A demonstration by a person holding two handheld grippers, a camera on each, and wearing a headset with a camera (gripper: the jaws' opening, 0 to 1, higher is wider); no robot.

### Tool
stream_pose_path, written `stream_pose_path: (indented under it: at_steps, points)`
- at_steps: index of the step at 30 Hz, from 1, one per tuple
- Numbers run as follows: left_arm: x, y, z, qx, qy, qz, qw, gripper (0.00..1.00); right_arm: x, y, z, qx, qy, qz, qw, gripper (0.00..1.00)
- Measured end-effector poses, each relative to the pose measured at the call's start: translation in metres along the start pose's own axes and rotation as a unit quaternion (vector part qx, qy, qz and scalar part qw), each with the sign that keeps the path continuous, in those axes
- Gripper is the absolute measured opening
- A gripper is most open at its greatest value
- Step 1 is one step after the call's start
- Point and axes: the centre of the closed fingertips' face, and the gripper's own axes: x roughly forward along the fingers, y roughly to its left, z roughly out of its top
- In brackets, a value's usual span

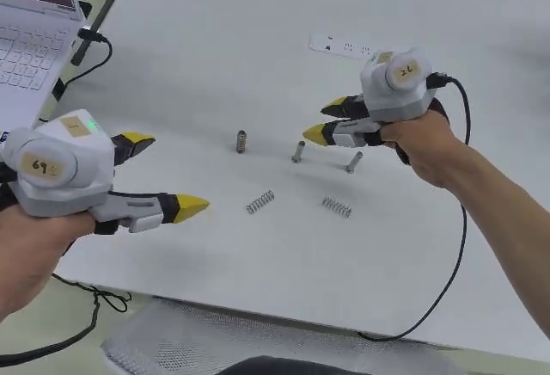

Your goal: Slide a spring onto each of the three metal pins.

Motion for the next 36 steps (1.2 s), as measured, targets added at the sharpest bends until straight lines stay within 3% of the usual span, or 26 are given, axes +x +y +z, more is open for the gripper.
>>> stream_pose_path:
  at_steps: [9, 21, 36]
  points:
    - [0.005, -0.005, 0.004, 0.006, 0.003, -0.007, 1.0, 0.7, -0.029, -0.008, -0.019, 0.037, -0.022, -0.025, 0.9988, 0.35]
    - [0.011, -0.009, 0.008, 0.011, 0.004, -0.015, 0.9998, 0.7, -0.056, -0.011, -0.041, 0.063, -0.033, -0.048, 0.9964, 0.41]
    - [0.014, -0.008, 0.012, 0.014, 0.005, -0.018, 0.9997, 0.7, -0.085, 0.0, -0.053, 0.088, -0.062, -0.062, 0.9923, 0.54]
